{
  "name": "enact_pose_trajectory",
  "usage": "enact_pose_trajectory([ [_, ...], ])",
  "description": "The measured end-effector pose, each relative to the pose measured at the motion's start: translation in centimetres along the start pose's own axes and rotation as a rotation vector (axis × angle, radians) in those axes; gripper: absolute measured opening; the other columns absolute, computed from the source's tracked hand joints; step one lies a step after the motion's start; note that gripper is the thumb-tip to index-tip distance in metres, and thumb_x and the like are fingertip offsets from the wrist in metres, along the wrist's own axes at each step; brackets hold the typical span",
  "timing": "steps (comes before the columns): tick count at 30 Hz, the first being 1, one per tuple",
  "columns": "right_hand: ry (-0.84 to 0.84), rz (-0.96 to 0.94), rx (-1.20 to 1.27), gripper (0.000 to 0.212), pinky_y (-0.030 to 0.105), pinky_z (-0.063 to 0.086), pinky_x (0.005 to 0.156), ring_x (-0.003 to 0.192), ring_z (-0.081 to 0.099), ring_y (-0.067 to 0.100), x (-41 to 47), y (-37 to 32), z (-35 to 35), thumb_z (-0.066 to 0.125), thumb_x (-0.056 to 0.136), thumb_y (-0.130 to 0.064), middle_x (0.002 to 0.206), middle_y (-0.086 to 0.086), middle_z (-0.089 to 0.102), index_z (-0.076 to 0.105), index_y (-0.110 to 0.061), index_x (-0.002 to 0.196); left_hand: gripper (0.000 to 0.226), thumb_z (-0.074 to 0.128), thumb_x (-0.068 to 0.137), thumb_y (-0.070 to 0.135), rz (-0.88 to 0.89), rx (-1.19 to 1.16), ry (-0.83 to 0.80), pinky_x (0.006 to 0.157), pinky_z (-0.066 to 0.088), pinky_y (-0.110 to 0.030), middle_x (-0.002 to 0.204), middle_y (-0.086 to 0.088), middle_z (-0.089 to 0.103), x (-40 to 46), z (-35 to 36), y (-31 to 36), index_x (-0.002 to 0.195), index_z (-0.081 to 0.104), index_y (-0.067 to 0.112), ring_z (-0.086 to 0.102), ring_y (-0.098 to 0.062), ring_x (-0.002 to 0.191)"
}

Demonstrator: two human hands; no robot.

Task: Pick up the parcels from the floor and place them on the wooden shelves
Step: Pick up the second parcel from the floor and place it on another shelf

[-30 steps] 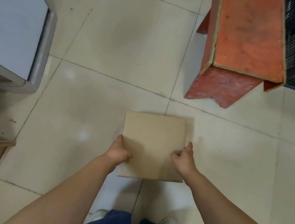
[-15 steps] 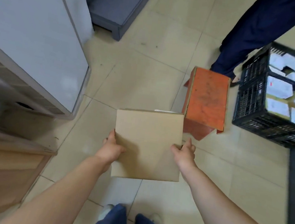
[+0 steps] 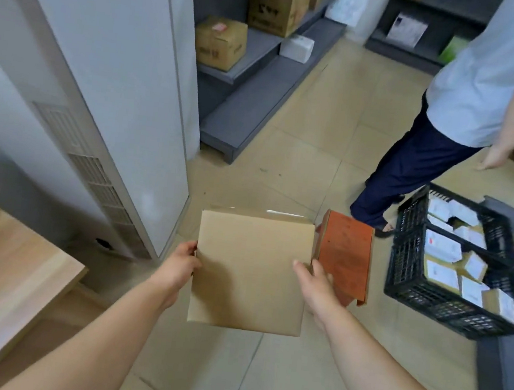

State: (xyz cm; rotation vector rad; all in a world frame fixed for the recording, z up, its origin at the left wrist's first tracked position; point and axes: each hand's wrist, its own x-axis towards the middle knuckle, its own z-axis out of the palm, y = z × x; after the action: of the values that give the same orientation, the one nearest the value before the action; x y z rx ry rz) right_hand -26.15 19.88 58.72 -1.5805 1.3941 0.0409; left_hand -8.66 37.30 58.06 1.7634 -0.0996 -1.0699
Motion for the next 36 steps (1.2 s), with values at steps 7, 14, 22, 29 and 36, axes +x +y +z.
enact_pose_trajectory([
  [7, -0.013, -0.02, 0.219, 0.067, 0.051, 0.03, 0.11, 0.132, 0.037, 0.028, -4.4, -4.9, -1.9, 0.025, 0.089, -0.064, 0.147, 0.008, 0.038, 0.033, -0.021, 0.14, 0.043, 0.023, 0.099, 0.036, 0.048, -0.091, 0.054, 0.101, 0.034, -0.036, 0.114, -0.009, 0.056, -4.5, -2.6, 5.3, 0.12, 0.051, 0.013, 0.053, -0.025, 0.112],
  [14, -0.073, -0.002, 0.301, 0.078, 0.055, 0.03, 0.109, 0.13, 0.042, 0.025, -6.7, -8.1, -4.4, 0.019, 0.083, -0.075, 0.147, 0.005, 0.04, 0.032, -0.026, 0.142, 0.063, 0.026, 0.09, 0.061, 0.147, 0.091, 0.076, 0.106, 0.029, -0.045, 0.146, -0.008, 0.037, -6.7, -4.2, 8.7, 0.144, 0.021, 0.029, 0.04, -0.028, 0.128],
  [22, -0.142, -0.072, 0.25, 0.078, 0.05, 0.027, 0.111, 0.128, 0.043, 0.025, -7.4, -9.5, -5.5, 0.02, 0.082, -0.076, 0.146, 0.002, 0.04, 0.032, -0.028, 0.142, 0.054, 0.035, 0.095, 0.044, 0.261, 0.175, -0.027, 0.097, 0.033, -0.035, 0.14, -0.007, 0.04, -8.0, -5.2, 10.5, 0.145, 0.019, 0.029, 0.042, -0.021, 0.115],
  [29, -0.216, -0.168, 0.332, 0.046, 0.049, 0.026, 0.109, 0.126, 0.041, 0.02, -7.6, -9.3, -6.2, 0.033, 0.088, -0.06, 0.148, 0.003, 0.037, 0.046, -0.034, 0.124, 0.052, 0.047, 0.094, 0.021, 0.33, 0.127, -0.109, 0.091, 0.037, -0.033, 0.114, -0.001, 0.049, -8.4, -6.8, 10.9, 0.139, 0.023, 0.033, 0.048, -0.019, 0.102],
  [36, -0.225, -0.111, 0.309, 0.079, 0.049, 0.041, 0.103, 0.132, 0.038, 0.029, -7.3, -9.1, -5.8, 0.04, 0.074, -0.078, 0.151, 0.005, 0.032, 0.037, -0.034, 0.139, 0.056, 0.06, 0.085, 0.014, 0.436, 0.077, -0.153, 0.073, 0.042, -0.024, 0.119, 0.002, 0.043, -8.3, -7.3, 11.2, 0.127, 0.028, 0.033, 0.048, -0.013, 0.102],
])
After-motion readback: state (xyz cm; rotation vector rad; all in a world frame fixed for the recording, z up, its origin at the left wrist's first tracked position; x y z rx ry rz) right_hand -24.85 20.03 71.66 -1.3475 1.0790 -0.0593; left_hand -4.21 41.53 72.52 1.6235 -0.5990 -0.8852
